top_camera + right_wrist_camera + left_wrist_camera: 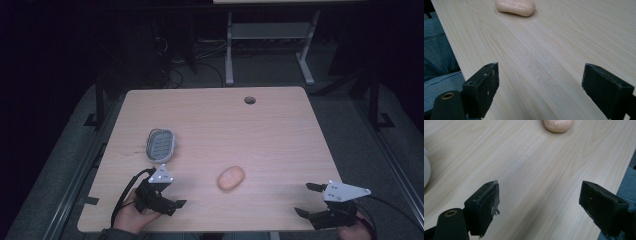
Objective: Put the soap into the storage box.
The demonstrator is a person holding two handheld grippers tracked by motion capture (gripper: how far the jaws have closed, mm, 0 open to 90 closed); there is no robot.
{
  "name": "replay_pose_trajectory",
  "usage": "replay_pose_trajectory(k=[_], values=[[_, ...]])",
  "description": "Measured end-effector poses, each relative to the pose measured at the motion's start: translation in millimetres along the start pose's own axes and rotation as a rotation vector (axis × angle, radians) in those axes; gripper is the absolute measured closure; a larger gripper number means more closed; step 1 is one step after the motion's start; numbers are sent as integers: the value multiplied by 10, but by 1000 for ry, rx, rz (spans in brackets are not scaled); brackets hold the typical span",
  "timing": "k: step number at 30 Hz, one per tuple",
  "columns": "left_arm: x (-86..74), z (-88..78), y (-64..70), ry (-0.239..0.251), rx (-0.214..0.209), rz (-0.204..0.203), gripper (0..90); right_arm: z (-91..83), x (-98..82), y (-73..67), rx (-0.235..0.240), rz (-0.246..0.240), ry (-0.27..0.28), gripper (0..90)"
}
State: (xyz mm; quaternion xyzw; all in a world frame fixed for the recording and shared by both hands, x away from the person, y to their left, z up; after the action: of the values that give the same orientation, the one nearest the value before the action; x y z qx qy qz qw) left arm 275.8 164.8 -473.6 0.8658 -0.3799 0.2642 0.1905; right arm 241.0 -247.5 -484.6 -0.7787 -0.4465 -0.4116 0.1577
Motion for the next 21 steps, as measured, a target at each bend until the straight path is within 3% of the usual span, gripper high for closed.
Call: replay_pose_trajectory(k=[21], values=[[529, 357, 186, -63, -51, 41, 161, -15, 8, 8, 3, 2, 15, 138]])
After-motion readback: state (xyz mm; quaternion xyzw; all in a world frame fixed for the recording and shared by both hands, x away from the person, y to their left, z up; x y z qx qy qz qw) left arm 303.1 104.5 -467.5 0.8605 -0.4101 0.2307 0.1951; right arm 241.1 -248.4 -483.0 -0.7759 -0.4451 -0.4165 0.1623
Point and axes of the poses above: each handheld gripper's, and its own axes: z roughly forward along the jaws, x roughly out of its top, y roughly to its right, the point moved 7 cm from there along z, roughly forward along the jaws, and after that the axes turned 7 degrees about -z, right-handed, at the moved point
